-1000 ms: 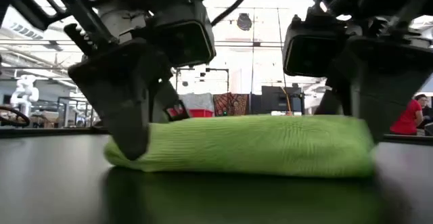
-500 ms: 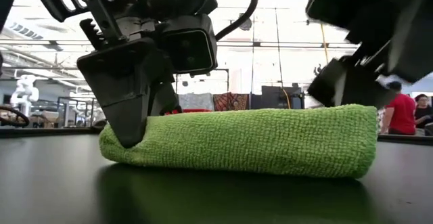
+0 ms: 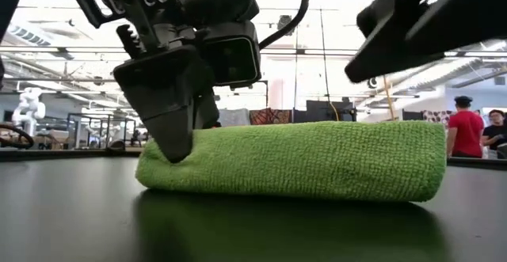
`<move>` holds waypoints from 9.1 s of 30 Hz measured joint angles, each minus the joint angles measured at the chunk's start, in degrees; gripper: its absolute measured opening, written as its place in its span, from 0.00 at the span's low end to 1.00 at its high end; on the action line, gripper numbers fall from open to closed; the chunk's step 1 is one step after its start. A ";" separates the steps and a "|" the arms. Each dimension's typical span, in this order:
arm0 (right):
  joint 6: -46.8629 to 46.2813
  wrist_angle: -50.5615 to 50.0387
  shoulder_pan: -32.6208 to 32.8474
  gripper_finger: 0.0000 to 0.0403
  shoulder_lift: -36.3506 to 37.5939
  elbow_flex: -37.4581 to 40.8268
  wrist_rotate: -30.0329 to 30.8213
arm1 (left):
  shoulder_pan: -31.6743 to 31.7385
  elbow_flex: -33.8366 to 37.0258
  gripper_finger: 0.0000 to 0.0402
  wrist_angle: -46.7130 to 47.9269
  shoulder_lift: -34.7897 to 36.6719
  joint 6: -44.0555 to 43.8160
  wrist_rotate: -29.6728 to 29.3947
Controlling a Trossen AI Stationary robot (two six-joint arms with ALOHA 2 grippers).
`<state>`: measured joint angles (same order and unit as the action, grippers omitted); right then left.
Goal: Roll towel
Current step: Roll the green microfiber towel
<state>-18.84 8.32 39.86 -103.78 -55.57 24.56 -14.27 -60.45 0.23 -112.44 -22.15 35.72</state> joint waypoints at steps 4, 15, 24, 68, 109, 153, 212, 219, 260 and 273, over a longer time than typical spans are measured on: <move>-1.25 -2.42 0.25 0.64 -2.93 -1.16 2.36 | 0.87 0.14 0.03 -0.34 0.02 0.00 1.31; -6.53 -2.10 3.06 0.55 -6.15 -1.38 7.13 | 1.77 2.82 0.03 -1.72 0.24 -0.01 3.23; -2.93 0.01 2.62 0.50 -8.47 -1.38 10.11 | 2.43 2.92 0.03 -3.19 0.19 0.28 4.76; -32.75 24.06 -11.88 0.01 -9.63 5.97 -41.57 | -5.94 -5.08 0.47 18.23 4.25 11.26 -17.48; -48.40 25.41 -13.64 0.01 -9.26 6.05 -39.15 | -22.93 -6.45 0.47 14.57 -0.76 25.46 -57.56; -25.74 -9.20 -8.05 0.44 8.23 6.14 -13.73 | -1.55 -5.75 0.01 7.76 -2.03 25.40 0.98; 14.23 -6.76 -59.05 0.27 2.51 5.99 -35.02 | 23.49 -5.88 0.01 17.78 -1.70 19.75 6.12; 12.25 -8.00 -57.87 0.38 5.82 5.61 -36.03 | 21.32 -5.89 0.01 18.49 -1.70 18.08 4.07; 13.47 -12.52 -54.91 0.25 0.73 5.57 -35.70 | 14.60 -10.69 0.02 26.16 -1.70 13.51 -8.28; 15.58 -13.65 -53.34 0.41 6.21 5.88 -36.48 | 16.30 -10.58 0.03 27.68 -1.70 13.44 -8.77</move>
<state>-3.26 -5.34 -13.48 -97.56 -49.69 -11.92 2.03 -71.02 27.91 -114.15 -8.71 26.95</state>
